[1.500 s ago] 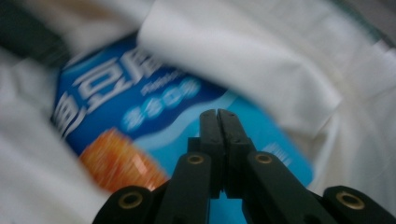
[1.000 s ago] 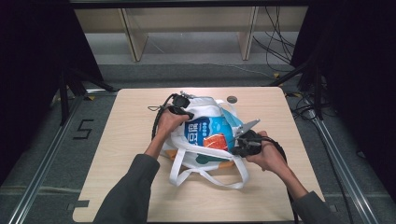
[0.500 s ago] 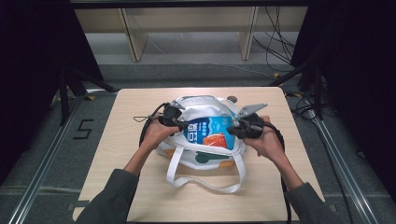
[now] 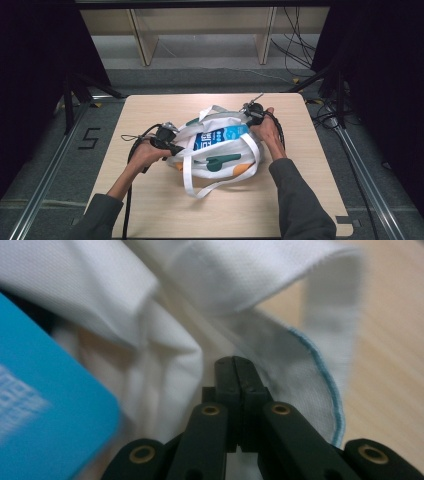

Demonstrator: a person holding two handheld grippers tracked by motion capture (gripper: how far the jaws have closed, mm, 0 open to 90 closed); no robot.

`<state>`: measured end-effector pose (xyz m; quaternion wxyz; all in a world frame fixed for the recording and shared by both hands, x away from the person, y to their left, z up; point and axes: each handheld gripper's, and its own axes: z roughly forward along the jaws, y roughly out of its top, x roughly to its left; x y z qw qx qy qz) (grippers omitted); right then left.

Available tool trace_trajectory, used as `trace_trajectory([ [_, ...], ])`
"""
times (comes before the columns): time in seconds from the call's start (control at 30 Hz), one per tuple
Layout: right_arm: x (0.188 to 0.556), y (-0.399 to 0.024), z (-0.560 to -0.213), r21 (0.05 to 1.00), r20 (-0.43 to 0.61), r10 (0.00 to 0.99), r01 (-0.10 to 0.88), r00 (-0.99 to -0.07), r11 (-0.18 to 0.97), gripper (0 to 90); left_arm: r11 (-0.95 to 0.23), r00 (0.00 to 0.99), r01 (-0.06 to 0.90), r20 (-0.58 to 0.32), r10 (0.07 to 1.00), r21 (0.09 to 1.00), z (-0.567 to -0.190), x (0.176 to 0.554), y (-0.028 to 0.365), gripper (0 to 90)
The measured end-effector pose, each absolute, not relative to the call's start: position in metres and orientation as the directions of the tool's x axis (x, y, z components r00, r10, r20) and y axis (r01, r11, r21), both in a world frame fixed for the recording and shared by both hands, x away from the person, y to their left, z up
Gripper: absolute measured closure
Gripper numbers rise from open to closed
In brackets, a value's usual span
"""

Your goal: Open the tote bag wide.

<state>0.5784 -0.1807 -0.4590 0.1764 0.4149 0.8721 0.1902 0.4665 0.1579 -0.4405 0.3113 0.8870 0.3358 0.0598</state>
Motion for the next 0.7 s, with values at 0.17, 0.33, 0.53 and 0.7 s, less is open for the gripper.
trace_trajectory([
  [0.17,0.565,-0.193,-0.433,0.593,-0.100,0.794,0.605,-0.599,0.531,90.0,-0.568,0.764,0.518,-0.048,0.643,0.639,-0.426,0.463,0.145,87.6],
  [0.33,0.529,-0.186,-0.397,0.707,-0.030,0.741,0.509,-0.671,0.490,90.0,-0.492,0.750,0.502,-0.076,0.657,0.711,-0.411,0.477,0.126,85.4],
  [0.53,0.471,-0.157,-0.405,0.657,0.000,0.581,0.438,-0.814,0.614,90.0,-0.474,0.675,0.547,-0.029,0.737,0.690,-0.418,0.515,0.101,84.8],
  [0.7,0.434,-0.175,-0.431,0.555,0.053,0.486,0.430,-0.872,0.712,90.0,-0.411,0.562,0.638,-0.030,0.826,0.652,-0.437,0.541,0.118,89.3],
])
